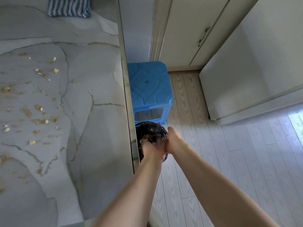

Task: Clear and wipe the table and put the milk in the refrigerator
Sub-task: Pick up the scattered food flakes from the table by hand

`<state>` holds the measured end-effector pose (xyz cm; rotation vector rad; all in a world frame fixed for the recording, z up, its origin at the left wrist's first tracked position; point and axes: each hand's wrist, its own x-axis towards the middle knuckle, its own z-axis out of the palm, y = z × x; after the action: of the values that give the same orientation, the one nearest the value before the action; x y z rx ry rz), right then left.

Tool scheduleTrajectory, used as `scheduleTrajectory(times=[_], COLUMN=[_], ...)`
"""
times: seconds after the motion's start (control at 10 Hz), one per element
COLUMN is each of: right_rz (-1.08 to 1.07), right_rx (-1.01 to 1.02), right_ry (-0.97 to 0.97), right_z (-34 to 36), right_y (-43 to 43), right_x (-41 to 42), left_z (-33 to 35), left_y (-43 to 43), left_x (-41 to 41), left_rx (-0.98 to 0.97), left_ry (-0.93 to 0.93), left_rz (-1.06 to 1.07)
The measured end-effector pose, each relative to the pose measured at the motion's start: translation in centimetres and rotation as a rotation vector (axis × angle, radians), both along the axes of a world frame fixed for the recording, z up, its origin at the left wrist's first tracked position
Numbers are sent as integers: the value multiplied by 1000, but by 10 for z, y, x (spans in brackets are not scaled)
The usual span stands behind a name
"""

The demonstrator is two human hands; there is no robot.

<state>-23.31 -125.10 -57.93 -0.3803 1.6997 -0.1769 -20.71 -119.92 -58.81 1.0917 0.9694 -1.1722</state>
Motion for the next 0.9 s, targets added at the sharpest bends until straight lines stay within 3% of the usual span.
scheduleTrajectory(times=[0.1, 0.2, 0.3, 0.6, 0.7, 0.9], right_rz=[26, 117, 226, 119, 134, 287], right_rx=[17, -37, -102, -160, -141, -193], right_ry=[-29, -44, -64, -253, -316, -374], right_z=[-4, -2, 5, 56, 74, 92], right_y=[-3, -1, -2, 8, 15, 35], right_x=[-2, -1, 5, 56, 88, 161], left_z=[4, 16, 28, 77, 92, 110], left_y=[-6, -6, -4, 22, 37, 68], left_x=[5, 7, 17, 87, 126, 221], left_rx=[14, -17, -85, -206, -189, -113], left_ry=[25, -101, -95, -148, -261, -662], left_rz=[-9, -117, -62, -110, -163, -401])
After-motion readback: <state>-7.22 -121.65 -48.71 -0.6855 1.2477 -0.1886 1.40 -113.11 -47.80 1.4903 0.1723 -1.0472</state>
